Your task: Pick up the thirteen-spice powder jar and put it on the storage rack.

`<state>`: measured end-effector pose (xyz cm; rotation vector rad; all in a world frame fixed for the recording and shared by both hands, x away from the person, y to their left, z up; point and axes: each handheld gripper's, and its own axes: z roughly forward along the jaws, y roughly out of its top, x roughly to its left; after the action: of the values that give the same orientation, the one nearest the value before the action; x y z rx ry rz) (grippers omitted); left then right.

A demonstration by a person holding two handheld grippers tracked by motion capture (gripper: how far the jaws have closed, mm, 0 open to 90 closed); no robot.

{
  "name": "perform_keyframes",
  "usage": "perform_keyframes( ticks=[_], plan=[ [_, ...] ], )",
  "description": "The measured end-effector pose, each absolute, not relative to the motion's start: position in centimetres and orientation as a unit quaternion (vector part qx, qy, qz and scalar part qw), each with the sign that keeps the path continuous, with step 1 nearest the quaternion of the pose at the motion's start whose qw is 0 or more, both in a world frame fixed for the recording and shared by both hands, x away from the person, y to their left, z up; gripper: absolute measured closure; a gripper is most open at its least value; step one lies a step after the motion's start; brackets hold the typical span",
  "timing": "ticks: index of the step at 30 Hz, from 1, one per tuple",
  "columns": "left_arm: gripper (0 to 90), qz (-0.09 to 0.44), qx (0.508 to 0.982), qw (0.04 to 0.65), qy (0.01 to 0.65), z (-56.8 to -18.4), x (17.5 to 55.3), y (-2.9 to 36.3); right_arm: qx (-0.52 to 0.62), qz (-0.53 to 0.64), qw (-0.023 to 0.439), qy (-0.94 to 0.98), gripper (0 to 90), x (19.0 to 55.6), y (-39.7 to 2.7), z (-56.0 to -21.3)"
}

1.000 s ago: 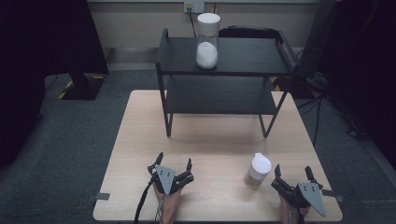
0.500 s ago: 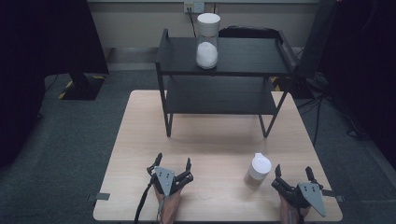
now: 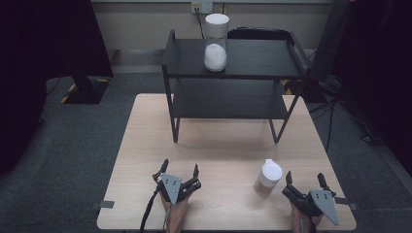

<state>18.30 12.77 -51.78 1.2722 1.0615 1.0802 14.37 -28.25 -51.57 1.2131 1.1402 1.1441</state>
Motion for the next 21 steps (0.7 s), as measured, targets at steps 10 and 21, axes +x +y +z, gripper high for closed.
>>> perform_keyframes(
  ticks=[10,21],
  plan=[
    [0.1,0.456,0.538,0.549,0.448,-51.78,18.31,12.76,0.51,0.481,0.531,0.476,0.0,14.36,-28.27,-51.57],
    [0.1,0.457,0.537,0.549,0.449,-51.78,18.3,12.72,0.507,0.486,0.526,0.479,0.0,14.33,-28.57,-51.58]
  ],
)
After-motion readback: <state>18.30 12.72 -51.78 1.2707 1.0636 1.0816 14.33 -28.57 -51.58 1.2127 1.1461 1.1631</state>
